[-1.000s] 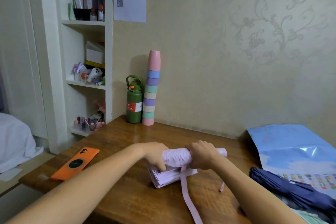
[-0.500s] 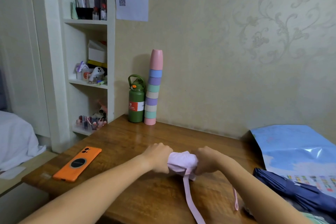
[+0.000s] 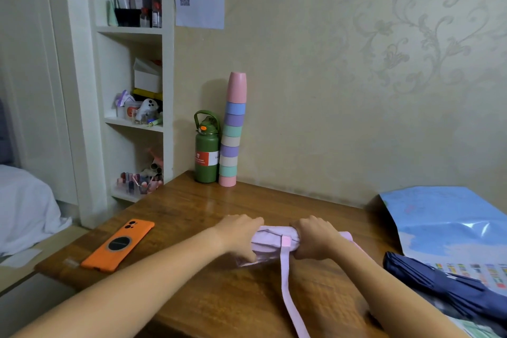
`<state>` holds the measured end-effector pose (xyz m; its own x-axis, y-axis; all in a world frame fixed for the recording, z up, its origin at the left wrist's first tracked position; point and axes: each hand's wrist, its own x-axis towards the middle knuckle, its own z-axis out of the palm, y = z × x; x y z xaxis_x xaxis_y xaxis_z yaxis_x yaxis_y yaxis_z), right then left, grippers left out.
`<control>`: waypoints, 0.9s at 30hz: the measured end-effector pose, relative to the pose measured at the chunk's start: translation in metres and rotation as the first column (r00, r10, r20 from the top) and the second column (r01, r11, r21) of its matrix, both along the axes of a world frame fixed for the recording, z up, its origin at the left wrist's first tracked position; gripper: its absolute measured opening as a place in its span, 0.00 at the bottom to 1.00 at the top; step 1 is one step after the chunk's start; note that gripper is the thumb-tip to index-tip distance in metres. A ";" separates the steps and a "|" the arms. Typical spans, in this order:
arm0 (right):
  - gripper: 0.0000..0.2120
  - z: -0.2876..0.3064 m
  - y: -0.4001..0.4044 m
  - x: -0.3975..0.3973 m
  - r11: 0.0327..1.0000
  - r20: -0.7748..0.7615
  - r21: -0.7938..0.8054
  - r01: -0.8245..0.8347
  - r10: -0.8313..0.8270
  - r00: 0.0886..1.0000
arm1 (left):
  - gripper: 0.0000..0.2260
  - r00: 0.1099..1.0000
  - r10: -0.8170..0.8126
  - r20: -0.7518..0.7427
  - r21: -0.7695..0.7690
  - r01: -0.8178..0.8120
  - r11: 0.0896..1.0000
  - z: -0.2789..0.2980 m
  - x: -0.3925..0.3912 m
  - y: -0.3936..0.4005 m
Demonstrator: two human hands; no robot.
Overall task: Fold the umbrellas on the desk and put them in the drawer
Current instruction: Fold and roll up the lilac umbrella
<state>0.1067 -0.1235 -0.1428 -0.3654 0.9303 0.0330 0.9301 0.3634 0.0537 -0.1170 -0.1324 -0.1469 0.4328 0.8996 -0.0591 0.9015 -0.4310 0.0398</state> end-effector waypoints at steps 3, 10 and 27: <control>0.12 0.002 0.003 0.004 0.992 -0.043 -0.125 0.012 -0.017 0.999 | 0.35 0.998 0.053 -0.018 0.213 -0.048 0.976 -0.017 0.020 -0.007; 0.27 -0.002 0.007 0.001 0.995 0.008 -0.094 -0.030 0.031 0.999 | 0.16 0.996 0.088 0.017 0.189 -0.090 0.978 -0.012 0.022 -0.003; 0.17 -0.015 -0.002 -0.012 1.000 0.006 -0.028 -0.002 0.002 1.000 | 0.23 0.999 -0.018 -0.048 0.073 0.021 0.997 -0.011 -0.002 -0.001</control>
<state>0.0946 -0.1256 -0.1583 -0.3674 0.9300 0.0049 0.9290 0.3667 0.0491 -0.1186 -0.1339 -0.1578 0.4486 0.8936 -0.0136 0.8930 -0.4488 -0.0351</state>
